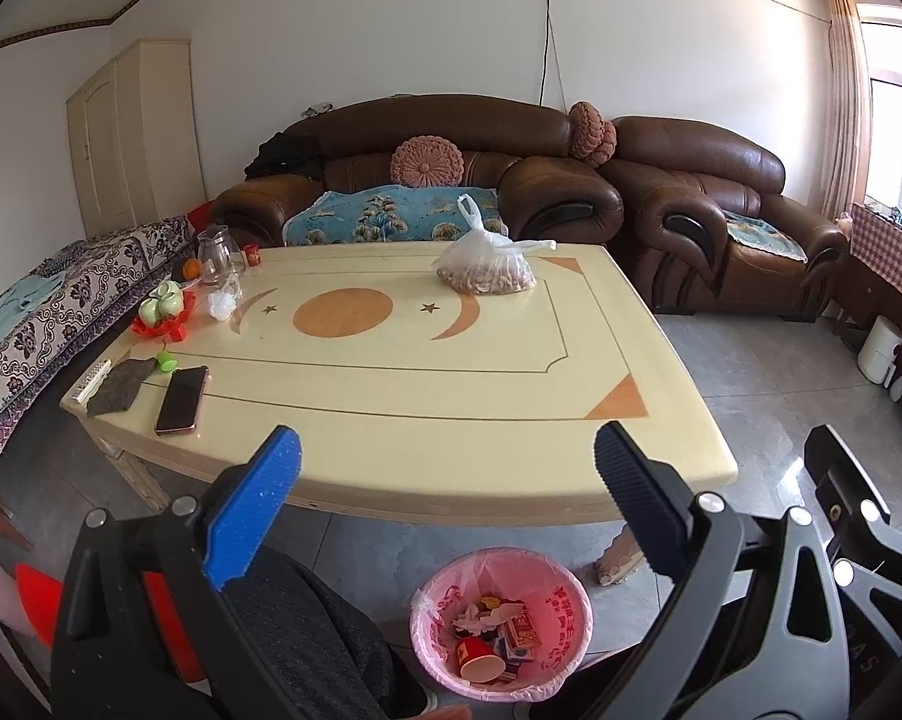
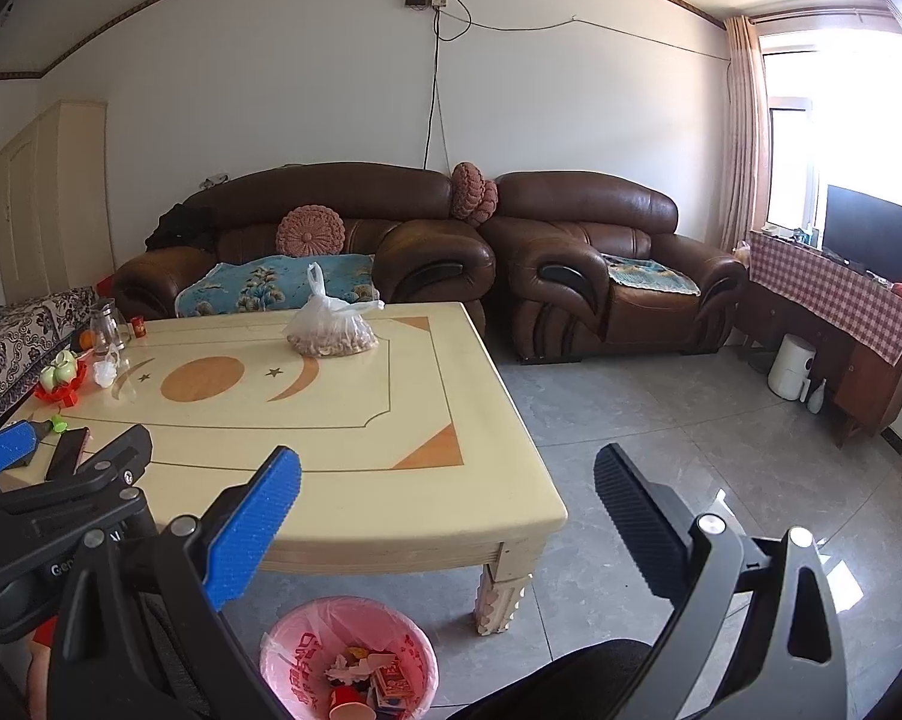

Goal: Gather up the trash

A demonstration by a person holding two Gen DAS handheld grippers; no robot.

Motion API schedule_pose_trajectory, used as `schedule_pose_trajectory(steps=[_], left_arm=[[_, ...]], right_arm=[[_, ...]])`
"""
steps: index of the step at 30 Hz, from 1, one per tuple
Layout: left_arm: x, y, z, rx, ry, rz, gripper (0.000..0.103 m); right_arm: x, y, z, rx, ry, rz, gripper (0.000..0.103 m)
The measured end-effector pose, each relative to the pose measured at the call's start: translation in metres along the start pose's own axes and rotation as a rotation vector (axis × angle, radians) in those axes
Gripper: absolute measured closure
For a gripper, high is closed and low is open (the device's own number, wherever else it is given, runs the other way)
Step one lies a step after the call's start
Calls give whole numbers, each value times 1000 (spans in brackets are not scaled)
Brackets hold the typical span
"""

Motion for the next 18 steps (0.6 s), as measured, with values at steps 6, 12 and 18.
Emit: schedule_pose_trajectory(steps=[6,12,18], left_arm=[[-1,0,-1,-1,0,-2,7],[-2,0,0,-1,-2,-4,7],[-1,-1,0,-5,-2,-14,7]], right_arm=[[1,1,0,-1,2,-1,7],[0,2,1,4,0,0,7],[0,1,0,1,0,-1,7]])
Point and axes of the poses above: each gripper's, at about its wrist camera, not at the fingertips, and z roughly against the way its jaws point, x to its right, y to its top, the point moved 7 cm from there along -z, roughly the way its jaws point, and after that the axes turned 10 degrees about z, right-handed, at the moved point
